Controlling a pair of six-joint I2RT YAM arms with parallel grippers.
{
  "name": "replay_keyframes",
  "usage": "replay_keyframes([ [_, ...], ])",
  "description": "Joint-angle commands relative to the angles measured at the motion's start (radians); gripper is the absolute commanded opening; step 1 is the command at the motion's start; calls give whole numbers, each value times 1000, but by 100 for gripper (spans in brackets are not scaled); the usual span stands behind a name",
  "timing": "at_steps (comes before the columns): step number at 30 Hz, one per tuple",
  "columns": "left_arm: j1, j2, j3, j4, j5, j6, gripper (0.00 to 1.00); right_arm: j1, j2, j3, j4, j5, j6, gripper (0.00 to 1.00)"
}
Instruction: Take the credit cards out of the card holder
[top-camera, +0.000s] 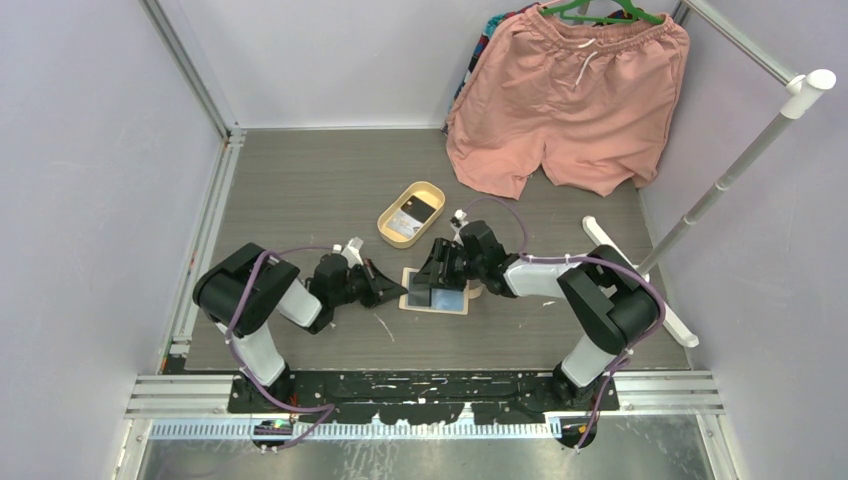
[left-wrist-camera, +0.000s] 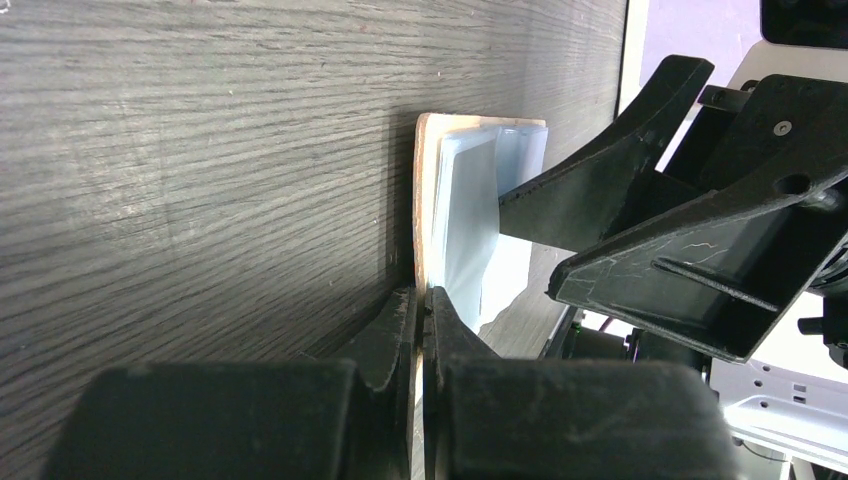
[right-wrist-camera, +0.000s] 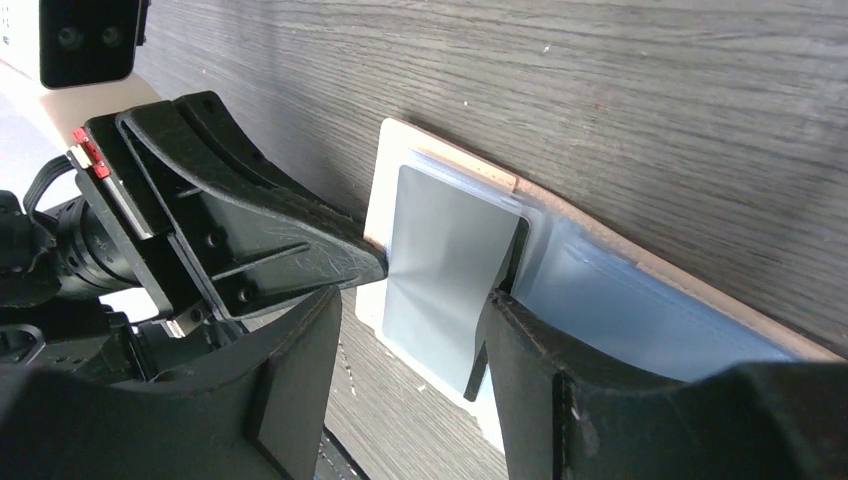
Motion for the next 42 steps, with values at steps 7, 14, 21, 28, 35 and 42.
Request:
replay_keyframes([
  [7,-3,16,-14,-135,-64,57,0,1,10,-85,7,69,-21,61],
  [14,-3,15,-15,-144,-65,58,0,2,-14,-145,9,81,-24,61],
  [21,-3,17,-14,-144,-64,58,0,2,47,-161,134,14,16,61],
  [28,-2,18,-17,-149,-68,61,0,2,124,-199,297,-72,83,61],
  [35,-2,54,-19,-130,-66,60,0,2,234,-260,657,-276,214,61],
  [42,-3,73,-20,-110,-65,53,0,3,229,-252,701,-329,234,50],
])
